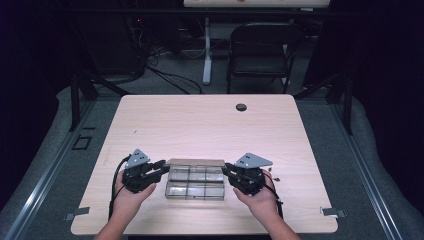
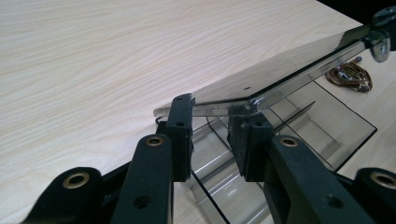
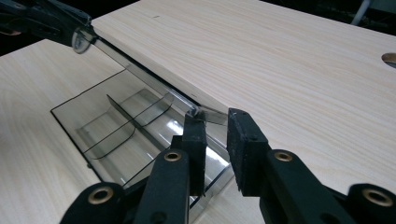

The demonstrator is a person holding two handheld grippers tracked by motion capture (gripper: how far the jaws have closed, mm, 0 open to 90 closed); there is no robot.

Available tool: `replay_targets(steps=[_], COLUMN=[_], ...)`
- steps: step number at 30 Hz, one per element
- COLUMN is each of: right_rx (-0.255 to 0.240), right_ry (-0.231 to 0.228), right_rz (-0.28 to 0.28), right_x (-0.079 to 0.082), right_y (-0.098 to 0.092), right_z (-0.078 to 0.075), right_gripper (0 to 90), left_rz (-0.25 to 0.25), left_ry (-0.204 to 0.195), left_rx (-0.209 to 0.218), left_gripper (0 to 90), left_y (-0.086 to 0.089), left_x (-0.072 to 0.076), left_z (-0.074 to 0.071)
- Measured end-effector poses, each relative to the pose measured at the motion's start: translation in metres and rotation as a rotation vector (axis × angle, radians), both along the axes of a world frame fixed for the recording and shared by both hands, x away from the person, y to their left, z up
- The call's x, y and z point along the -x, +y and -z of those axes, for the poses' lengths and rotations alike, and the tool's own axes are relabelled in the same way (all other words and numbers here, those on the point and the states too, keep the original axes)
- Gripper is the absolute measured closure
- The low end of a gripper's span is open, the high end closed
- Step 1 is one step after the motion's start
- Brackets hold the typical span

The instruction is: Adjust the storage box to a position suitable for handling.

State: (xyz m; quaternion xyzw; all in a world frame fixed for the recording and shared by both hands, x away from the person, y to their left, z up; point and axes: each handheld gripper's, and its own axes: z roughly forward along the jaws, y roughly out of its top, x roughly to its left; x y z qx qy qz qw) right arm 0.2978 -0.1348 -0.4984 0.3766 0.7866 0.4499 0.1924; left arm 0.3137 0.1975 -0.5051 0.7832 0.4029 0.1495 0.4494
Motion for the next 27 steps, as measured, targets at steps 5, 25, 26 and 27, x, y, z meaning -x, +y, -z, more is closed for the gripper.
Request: replay_targets(steps=[5,25,26,27], right_rx=[-0.017,-0.026,-0.026,-0.03], right_ry=[0.007,0.019,0.019,0.022], right_rz=[0.018,0.069,0.069,0.07], right_x=[-0.008,-0.031,-0.031,-0.031], right_y=[0.0,0.004,0.004,0.004], right_z=[0.005,0.018,0.018,0.018], right_gripper=[77.1,78.2,78.2,78.2], left_rz=[0.003,-0.03,-0.03,-0.032], left_ry=[-0.007,-0.005,-0.005,-0.004], left_rx=[0.011,0.039,0.039,0.036], left_gripper=[70.7,75.1,75.4,75.4], left_y=[0.001,0.0,0.0,0.0], left_x=[-0.007,-0.022,-0.022,-0.022], left_z=[0.003,0.01,0.01,0.009])
